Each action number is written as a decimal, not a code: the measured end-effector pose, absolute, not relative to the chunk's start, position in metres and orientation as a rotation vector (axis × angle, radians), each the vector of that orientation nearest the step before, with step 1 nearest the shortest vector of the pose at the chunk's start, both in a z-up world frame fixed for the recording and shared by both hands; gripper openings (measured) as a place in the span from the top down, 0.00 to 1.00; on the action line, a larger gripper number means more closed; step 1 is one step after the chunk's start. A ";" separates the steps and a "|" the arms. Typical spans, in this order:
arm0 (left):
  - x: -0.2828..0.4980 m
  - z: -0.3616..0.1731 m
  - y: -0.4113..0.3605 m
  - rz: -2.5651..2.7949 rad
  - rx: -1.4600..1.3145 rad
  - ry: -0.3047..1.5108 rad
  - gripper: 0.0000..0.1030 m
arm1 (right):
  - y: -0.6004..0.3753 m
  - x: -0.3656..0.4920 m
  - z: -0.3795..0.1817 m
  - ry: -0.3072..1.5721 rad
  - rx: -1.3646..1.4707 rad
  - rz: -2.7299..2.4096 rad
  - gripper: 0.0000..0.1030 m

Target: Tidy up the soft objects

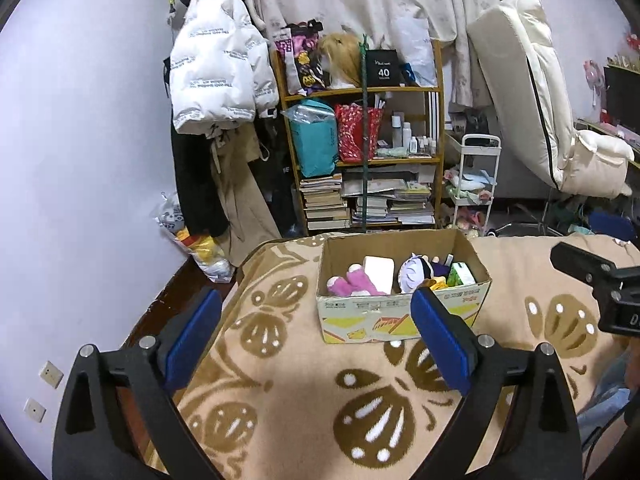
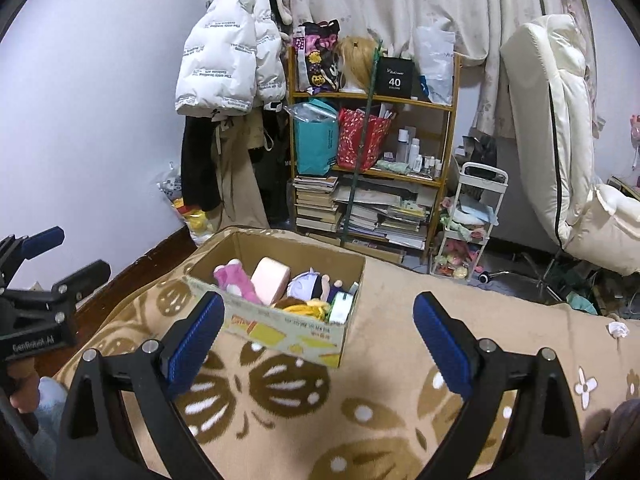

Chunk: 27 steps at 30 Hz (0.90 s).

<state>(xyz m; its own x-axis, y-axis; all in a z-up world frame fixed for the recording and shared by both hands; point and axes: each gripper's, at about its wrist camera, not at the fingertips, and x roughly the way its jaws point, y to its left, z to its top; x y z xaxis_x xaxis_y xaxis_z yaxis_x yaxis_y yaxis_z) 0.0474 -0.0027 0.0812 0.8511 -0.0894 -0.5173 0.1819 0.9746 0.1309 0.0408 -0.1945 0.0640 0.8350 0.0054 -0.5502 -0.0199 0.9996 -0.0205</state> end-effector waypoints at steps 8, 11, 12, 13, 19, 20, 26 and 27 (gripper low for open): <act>0.012 0.089 0.010 -0.126 0.174 0.518 0.08 | -0.188 0.009 0.062 0.574 -0.024 0.026 0.03; 0.004 0.087 0.013 -0.137 0.175 0.525 0.08 | -0.187 0.001 0.059 0.565 -0.011 0.032 0.03; 0.001 0.085 0.015 -0.142 0.169 0.528 0.08 | -0.188 -0.001 0.058 0.561 -0.001 0.034 0.02; -0.001 0.083 0.018 -0.145 0.161 0.528 0.08 | -0.188 -0.003 0.057 0.558 0.007 0.034 0.02; -0.010 0.067 0.027 -0.129 0.131 0.505 0.08 | -0.195 -0.012 0.046 0.518 0.046 0.032 0.02; -0.010 0.065 0.026 -0.128 0.136 0.501 0.08 | -0.196 -0.013 0.043 0.512 0.046 0.030 0.02; -0.012 0.052 0.025 -0.132 0.139 0.479 0.08 | -0.203 -0.012 0.030 0.501 0.077 0.015 0.02; -0.013 0.051 0.025 -0.129 0.139 0.481 0.08 | -0.204 -0.011 0.029 0.503 0.080 0.014 0.02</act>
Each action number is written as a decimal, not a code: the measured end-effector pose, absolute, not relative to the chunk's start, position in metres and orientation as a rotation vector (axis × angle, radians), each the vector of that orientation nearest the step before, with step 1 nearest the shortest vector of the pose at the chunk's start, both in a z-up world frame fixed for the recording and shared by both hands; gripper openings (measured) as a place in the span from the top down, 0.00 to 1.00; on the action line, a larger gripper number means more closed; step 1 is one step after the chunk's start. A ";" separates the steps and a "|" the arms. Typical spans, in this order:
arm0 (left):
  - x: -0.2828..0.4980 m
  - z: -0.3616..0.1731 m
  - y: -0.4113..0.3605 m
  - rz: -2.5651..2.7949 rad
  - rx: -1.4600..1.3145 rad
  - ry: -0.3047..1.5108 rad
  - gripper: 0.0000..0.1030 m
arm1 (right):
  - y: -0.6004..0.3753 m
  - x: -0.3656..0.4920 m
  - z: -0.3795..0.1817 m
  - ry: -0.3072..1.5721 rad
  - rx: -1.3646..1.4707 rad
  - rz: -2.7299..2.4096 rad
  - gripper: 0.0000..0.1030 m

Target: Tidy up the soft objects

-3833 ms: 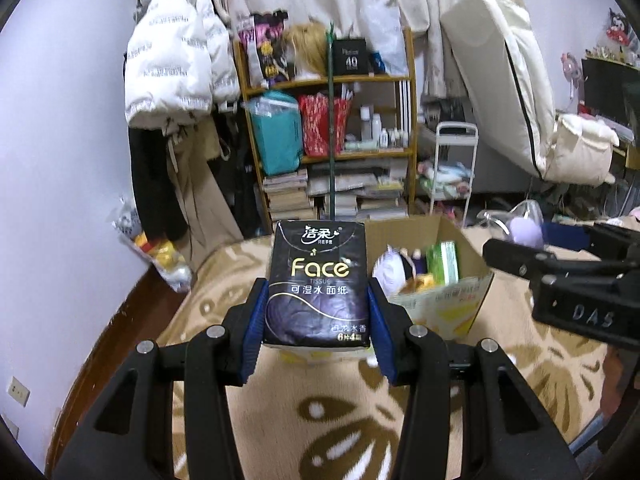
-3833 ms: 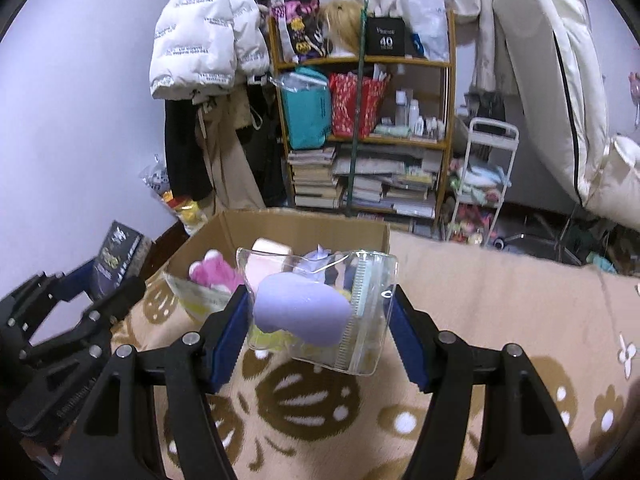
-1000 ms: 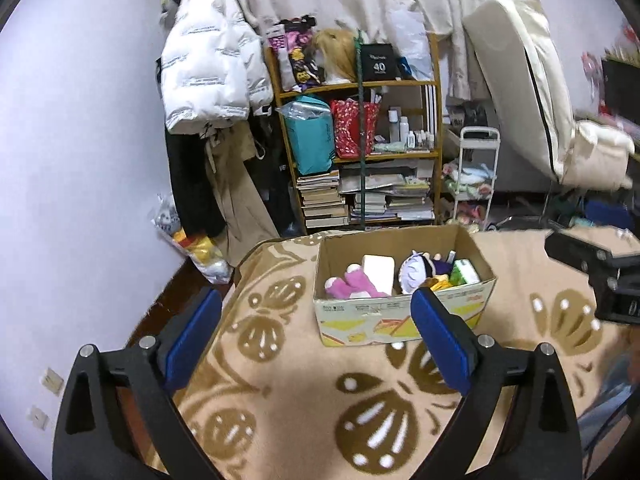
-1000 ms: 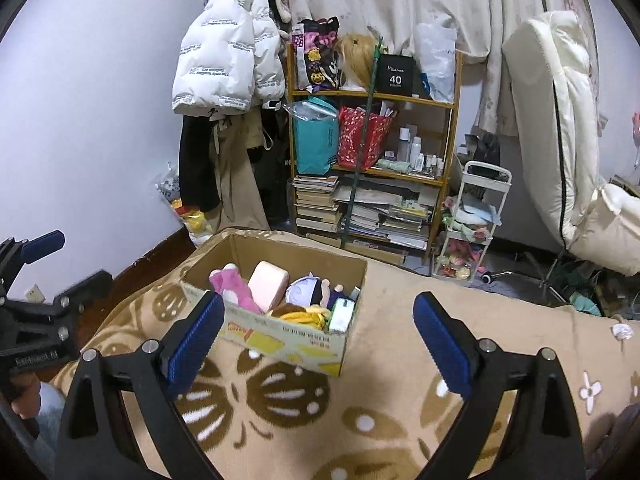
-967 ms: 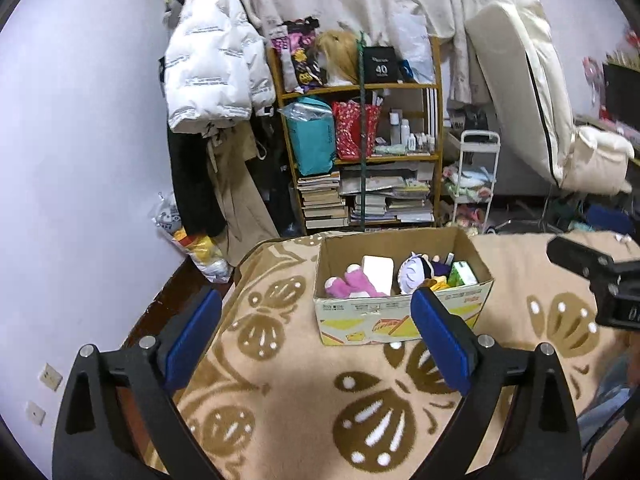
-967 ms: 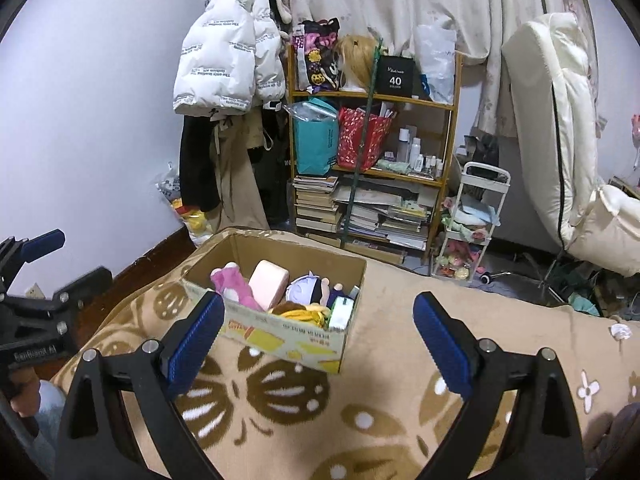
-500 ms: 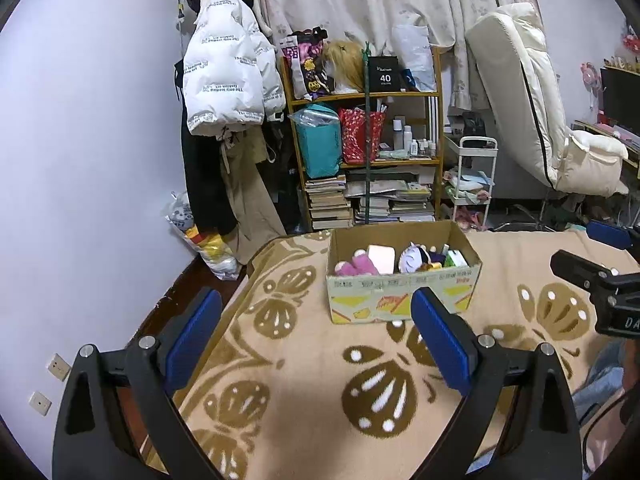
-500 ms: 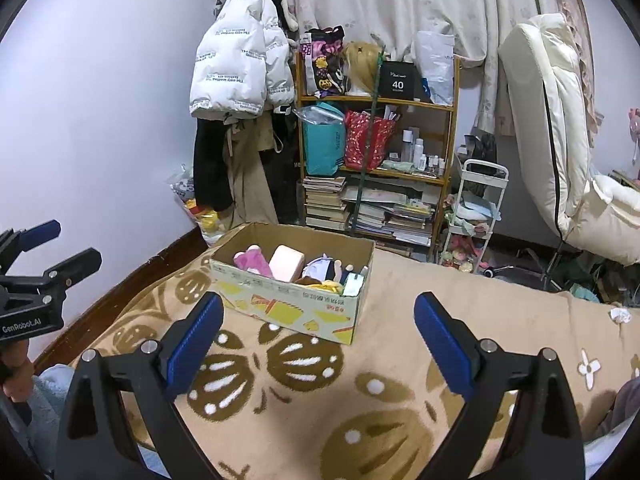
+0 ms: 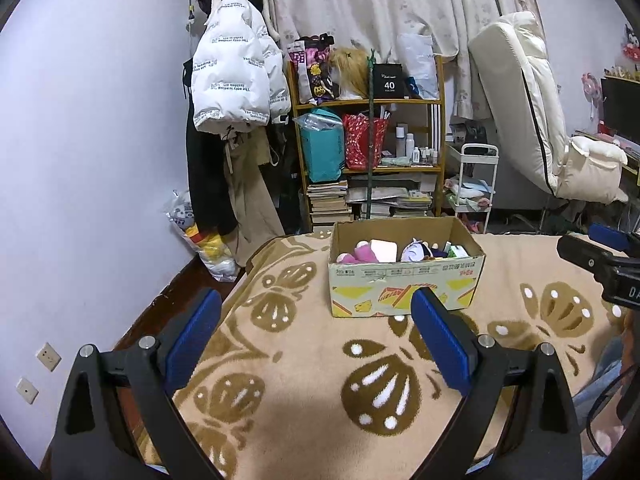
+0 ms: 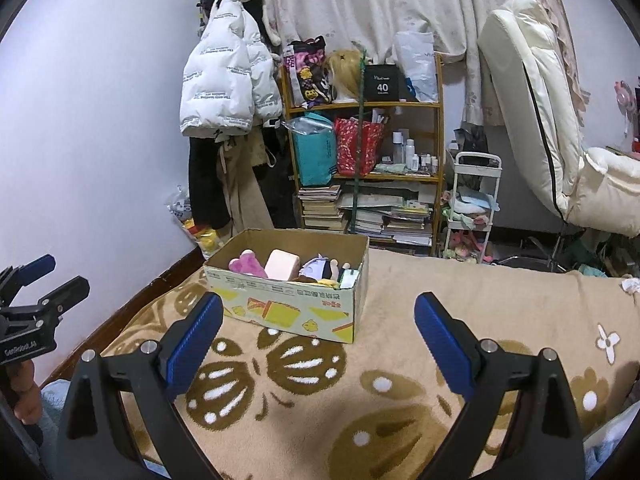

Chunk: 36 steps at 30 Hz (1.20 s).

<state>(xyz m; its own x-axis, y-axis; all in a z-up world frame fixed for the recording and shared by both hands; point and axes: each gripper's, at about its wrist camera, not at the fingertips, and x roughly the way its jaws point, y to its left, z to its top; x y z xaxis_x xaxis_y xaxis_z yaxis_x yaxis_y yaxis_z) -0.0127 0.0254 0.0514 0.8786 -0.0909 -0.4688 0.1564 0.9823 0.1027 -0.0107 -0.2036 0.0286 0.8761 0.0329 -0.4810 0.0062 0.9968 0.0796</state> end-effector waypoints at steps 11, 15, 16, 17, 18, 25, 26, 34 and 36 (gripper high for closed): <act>-0.001 0.030 0.020 -0.135 0.168 0.518 0.08 | -0.201 -0.006 0.024 0.471 0.053 -0.021 0.02; -0.001 0.026 0.017 -0.140 0.175 0.525 0.08 | -0.205 -0.007 0.024 0.471 0.071 -0.033 0.02; -0.001 0.026 0.017 -0.142 0.177 0.524 0.08 | -0.205 -0.006 0.024 0.472 0.077 -0.033 0.02; -0.002 0.026 0.016 -0.145 0.178 0.522 0.08 | -0.206 -0.007 0.024 0.469 0.081 -0.033 0.02; -0.002 0.026 0.015 -0.147 0.179 0.518 0.08 | -0.206 -0.007 0.024 0.466 0.083 -0.034 0.02; -0.008 0.027 0.015 -0.137 0.175 0.499 0.08 | -0.205 -0.008 0.024 0.467 0.082 -0.035 0.02; -0.009 0.027 0.016 -0.135 0.169 0.499 0.08 | -0.205 -0.009 0.024 0.468 0.082 -0.034 0.02; -0.010 0.027 0.017 -0.129 0.159 0.502 0.08 | -0.205 -0.009 0.025 0.465 0.081 -0.033 0.02; -0.010 0.027 0.018 -0.125 0.158 0.496 0.08 | -0.205 -0.009 0.025 0.466 0.082 -0.029 0.02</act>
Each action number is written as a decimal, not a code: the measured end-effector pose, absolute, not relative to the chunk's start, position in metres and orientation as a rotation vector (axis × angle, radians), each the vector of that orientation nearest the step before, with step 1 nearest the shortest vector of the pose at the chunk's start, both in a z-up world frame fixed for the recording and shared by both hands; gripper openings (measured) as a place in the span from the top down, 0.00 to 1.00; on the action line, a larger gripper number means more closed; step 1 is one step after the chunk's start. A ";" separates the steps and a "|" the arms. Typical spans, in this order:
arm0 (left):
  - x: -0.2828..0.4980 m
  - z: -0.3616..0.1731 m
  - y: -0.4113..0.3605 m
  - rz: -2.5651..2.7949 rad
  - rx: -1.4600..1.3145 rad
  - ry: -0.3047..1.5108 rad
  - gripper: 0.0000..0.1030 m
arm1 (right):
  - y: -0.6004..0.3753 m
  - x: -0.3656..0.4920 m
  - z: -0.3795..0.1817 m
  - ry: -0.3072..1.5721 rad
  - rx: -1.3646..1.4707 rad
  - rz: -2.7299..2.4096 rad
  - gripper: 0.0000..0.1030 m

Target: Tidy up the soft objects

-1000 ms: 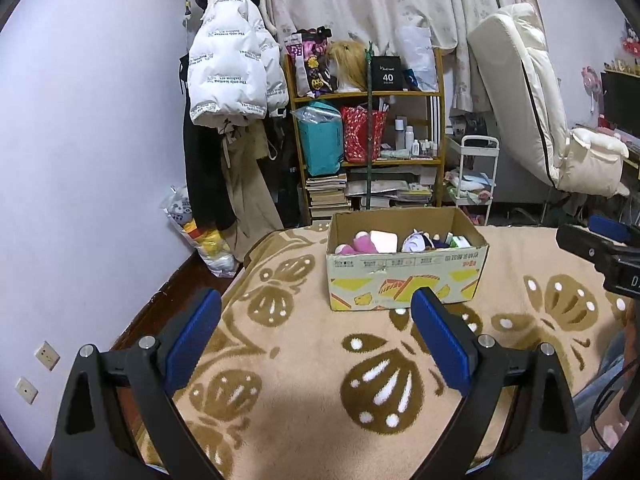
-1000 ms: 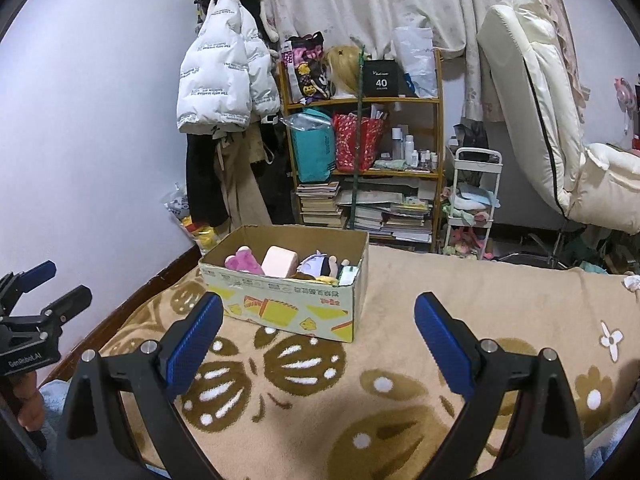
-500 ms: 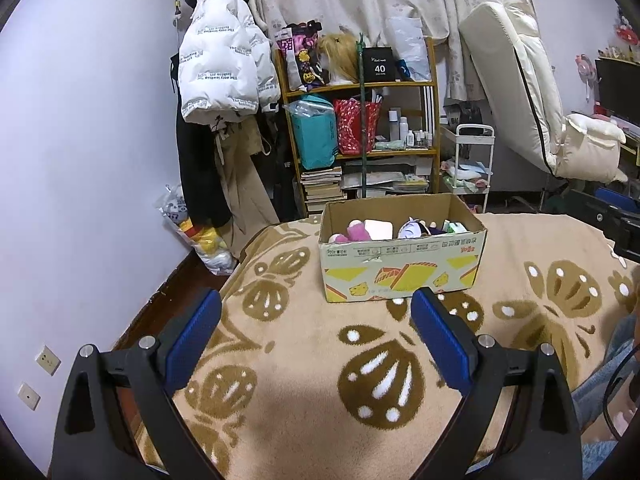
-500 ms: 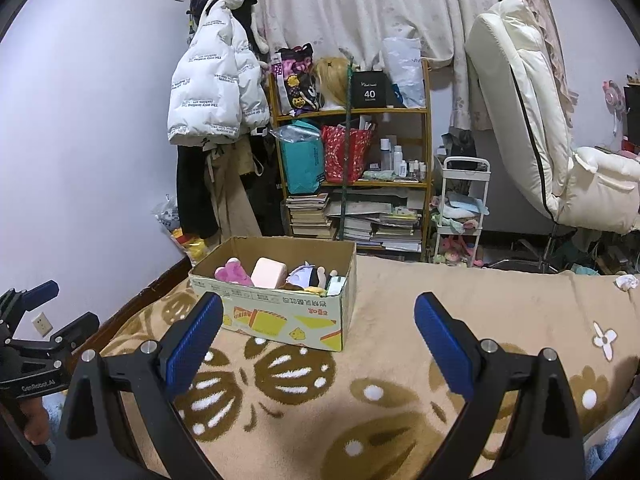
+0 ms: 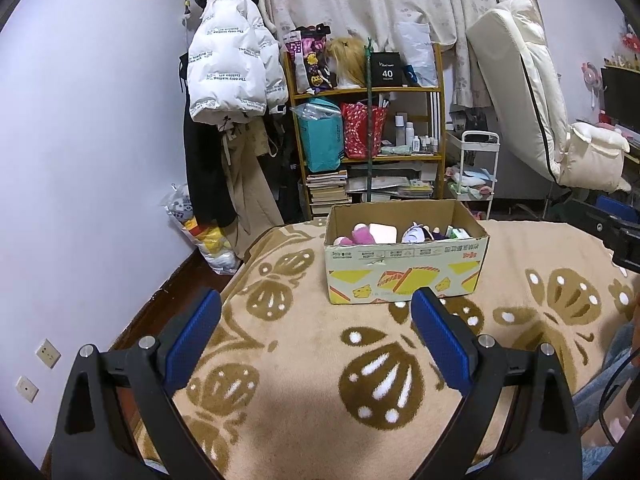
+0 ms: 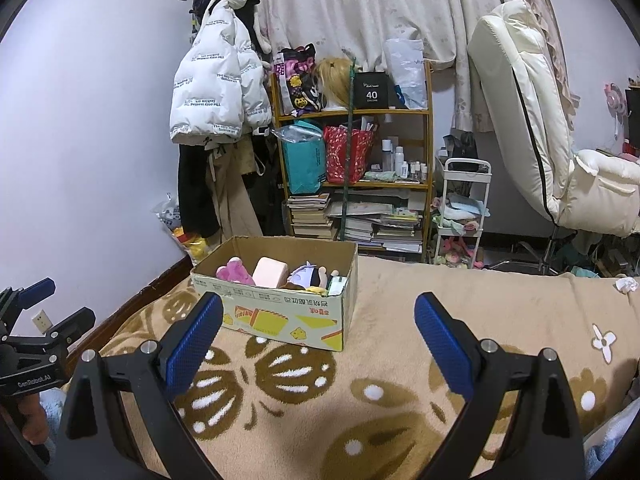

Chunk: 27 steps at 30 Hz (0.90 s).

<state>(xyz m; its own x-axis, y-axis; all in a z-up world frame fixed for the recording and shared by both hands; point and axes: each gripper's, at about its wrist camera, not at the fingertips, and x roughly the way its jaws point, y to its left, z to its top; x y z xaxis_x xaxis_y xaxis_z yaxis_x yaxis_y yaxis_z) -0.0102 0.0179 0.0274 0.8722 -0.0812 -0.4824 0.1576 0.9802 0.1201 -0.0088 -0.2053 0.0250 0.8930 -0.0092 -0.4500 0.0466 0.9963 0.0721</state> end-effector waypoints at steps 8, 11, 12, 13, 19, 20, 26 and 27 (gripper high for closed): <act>-0.011 0.027 0.019 -0.119 0.163 0.496 0.08 | -0.204 -0.009 0.025 0.463 0.080 -0.030 0.02; -0.010 0.027 0.018 -0.118 0.161 0.493 0.08 | -0.204 -0.009 0.025 0.464 0.081 -0.030 0.02; -0.010 0.027 0.018 -0.117 0.161 0.493 0.08 | -0.204 -0.010 0.025 0.465 0.081 -0.029 0.02; -0.010 0.027 0.018 -0.115 0.161 0.493 0.08 | -0.204 -0.009 0.025 0.464 0.079 -0.030 0.02; -0.011 0.026 0.015 -0.102 0.184 0.489 0.08 | -0.204 -0.010 0.025 0.463 0.079 -0.030 0.02; -0.011 0.026 0.015 -0.101 0.188 0.488 0.08 | -0.204 -0.009 0.025 0.463 0.079 -0.030 0.02; -0.012 0.026 0.013 -0.103 0.192 0.487 0.08 | -0.205 -0.010 0.026 0.464 0.080 -0.029 0.02; -0.012 0.026 0.013 -0.102 0.192 0.487 0.08 | -0.205 -0.009 0.026 0.464 0.079 -0.029 0.02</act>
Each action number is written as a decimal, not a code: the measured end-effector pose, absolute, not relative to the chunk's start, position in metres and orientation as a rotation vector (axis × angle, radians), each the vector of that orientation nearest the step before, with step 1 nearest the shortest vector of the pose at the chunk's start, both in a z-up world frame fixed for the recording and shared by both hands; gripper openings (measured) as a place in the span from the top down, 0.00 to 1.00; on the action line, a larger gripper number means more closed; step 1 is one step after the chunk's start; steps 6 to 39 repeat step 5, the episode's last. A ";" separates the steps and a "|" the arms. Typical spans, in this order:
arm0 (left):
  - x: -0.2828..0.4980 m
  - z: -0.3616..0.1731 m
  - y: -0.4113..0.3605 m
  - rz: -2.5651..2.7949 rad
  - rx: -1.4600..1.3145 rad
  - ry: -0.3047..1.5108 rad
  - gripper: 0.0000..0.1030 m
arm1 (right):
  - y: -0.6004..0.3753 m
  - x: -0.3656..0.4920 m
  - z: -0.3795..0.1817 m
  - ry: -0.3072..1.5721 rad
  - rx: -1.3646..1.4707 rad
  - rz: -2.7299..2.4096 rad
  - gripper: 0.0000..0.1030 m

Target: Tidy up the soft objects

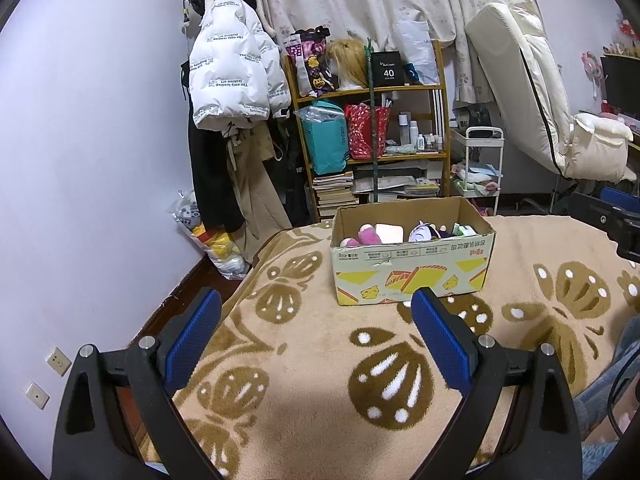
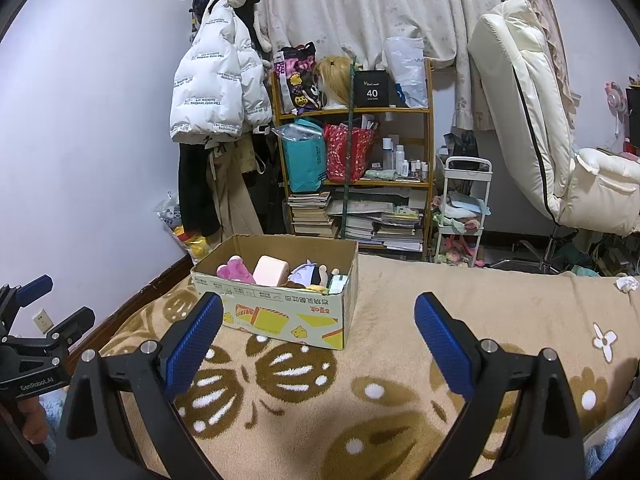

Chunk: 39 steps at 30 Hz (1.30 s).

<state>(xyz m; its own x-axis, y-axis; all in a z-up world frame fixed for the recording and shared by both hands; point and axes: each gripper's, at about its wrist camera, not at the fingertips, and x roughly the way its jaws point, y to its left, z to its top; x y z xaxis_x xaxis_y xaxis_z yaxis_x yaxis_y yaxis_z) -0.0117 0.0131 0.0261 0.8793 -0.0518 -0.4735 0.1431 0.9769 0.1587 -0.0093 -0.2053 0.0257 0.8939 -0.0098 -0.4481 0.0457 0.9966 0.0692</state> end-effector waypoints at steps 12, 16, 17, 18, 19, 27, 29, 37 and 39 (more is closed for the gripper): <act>-0.012 0.026 0.012 -0.101 0.191 0.489 0.08 | -0.206 -0.010 0.026 0.465 0.079 -0.028 0.02; -0.012 0.026 0.012 -0.101 0.191 0.489 0.08 | -0.206 -0.010 0.026 0.465 0.079 -0.028 0.02; -0.012 0.026 0.012 -0.101 0.191 0.489 0.08 | -0.206 -0.010 0.026 0.465 0.079 -0.028 0.02; -0.012 0.026 0.012 -0.101 0.191 0.489 0.08 | -0.206 -0.010 0.026 0.465 0.079 -0.028 0.02; -0.012 0.026 0.012 -0.101 0.191 0.489 0.08 | -0.206 -0.010 0.026 0.465 0.079 -0.028 0.02; -0.012 0.026 0.012 -0.101 0.191 0.489 0.08 | -0.206 -0.010 0.026 0.465 0.079 -0.028 0.02; -0.012 0.026 0.012 -0.101 0.191 0.489 0.08 | -0.206 -0.010 0.026 0.465 0.079 -0.028 0.02; -0.012 0.026 0.012 -0.101 0.191 0.489 0.08 | -0.206 -0.010 0.026 0.465 0.079 -0.028 0.02; -0.012 0.026 0.012 -0.101 0.191 0.489 0.08 | -0.206 -0.010 0.026 0.465 0.079 -0.028 0.02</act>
